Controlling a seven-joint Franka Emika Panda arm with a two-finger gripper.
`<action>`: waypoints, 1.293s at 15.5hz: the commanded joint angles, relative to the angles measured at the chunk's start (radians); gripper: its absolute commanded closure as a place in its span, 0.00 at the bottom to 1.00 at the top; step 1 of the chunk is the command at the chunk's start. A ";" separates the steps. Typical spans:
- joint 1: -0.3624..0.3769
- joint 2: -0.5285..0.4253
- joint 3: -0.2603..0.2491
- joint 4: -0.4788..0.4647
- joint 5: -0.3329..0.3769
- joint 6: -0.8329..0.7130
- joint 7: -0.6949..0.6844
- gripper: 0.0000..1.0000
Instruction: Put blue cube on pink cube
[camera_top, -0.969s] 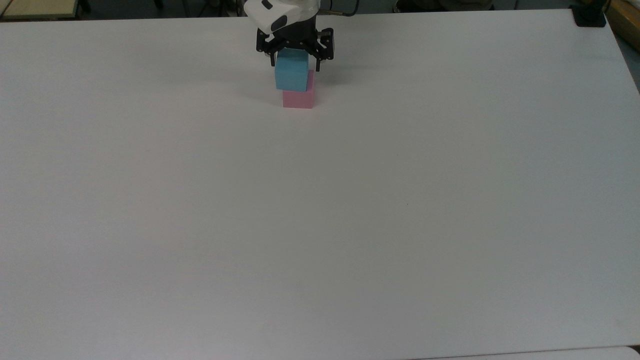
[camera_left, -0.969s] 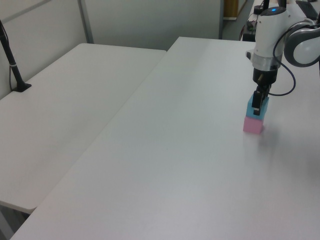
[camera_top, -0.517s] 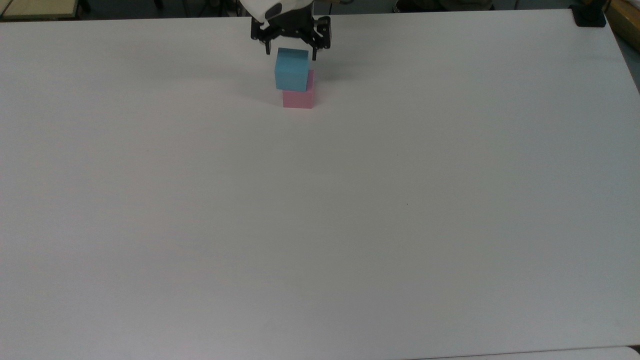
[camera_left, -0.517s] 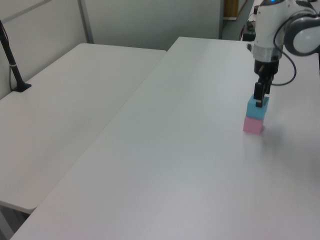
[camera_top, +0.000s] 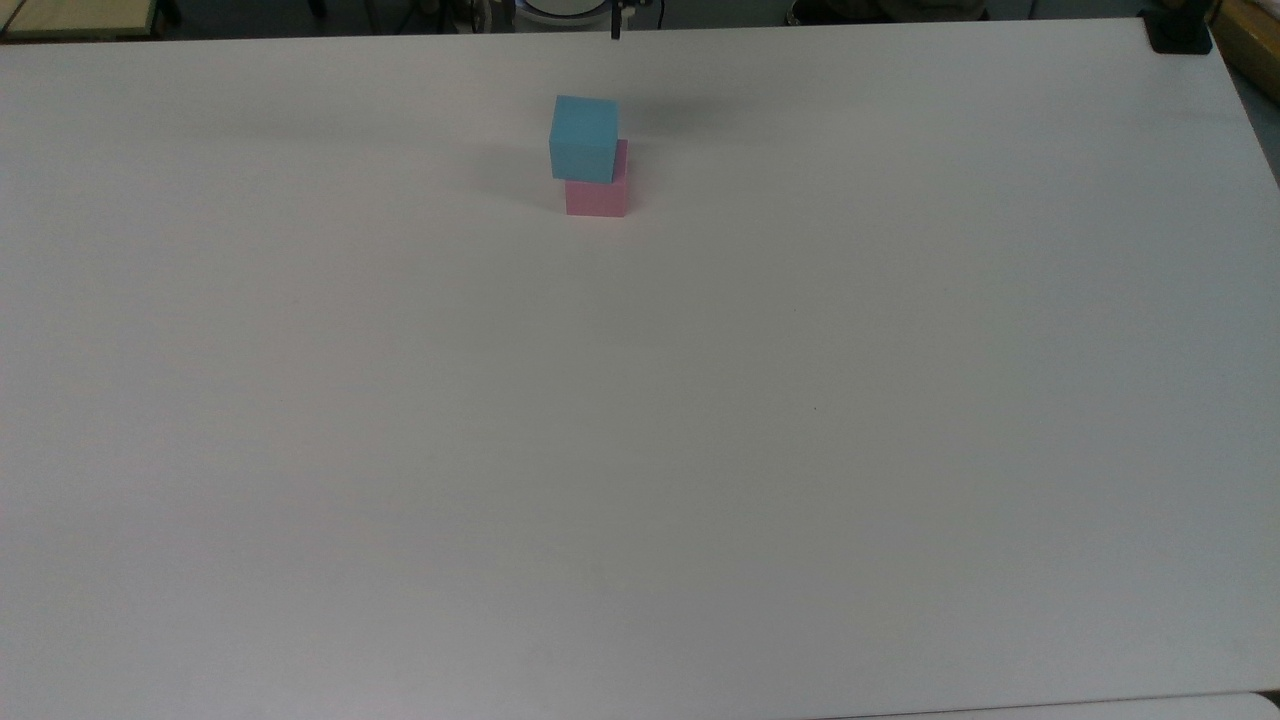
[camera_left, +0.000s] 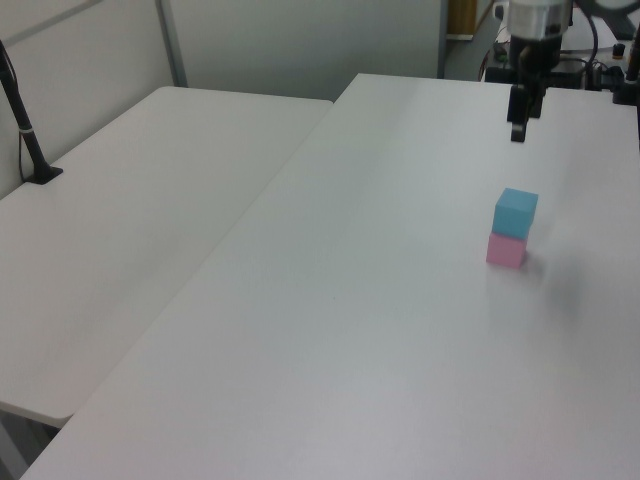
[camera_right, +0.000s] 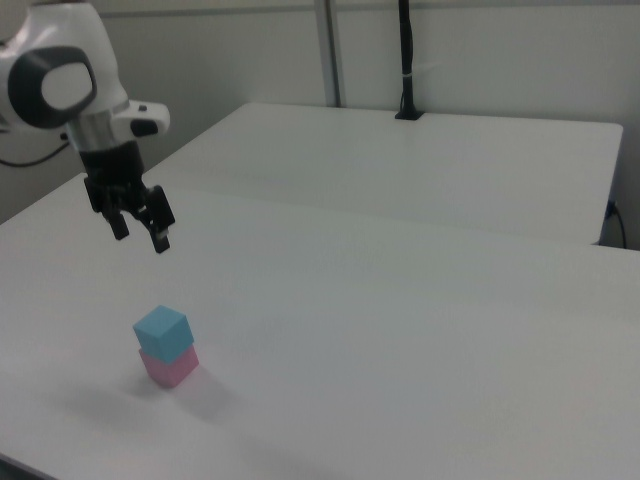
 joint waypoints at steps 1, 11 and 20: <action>-0.003 0.137 -0.009 0.251 0.017 -0.129 -0.048 0.00; -0.014 0.282 -0.012 0.492 0.020 -0.169 -0.135 0.00; -0.026 0.274 -0.013 0.491 0.014 -0.205 -0.163 0.00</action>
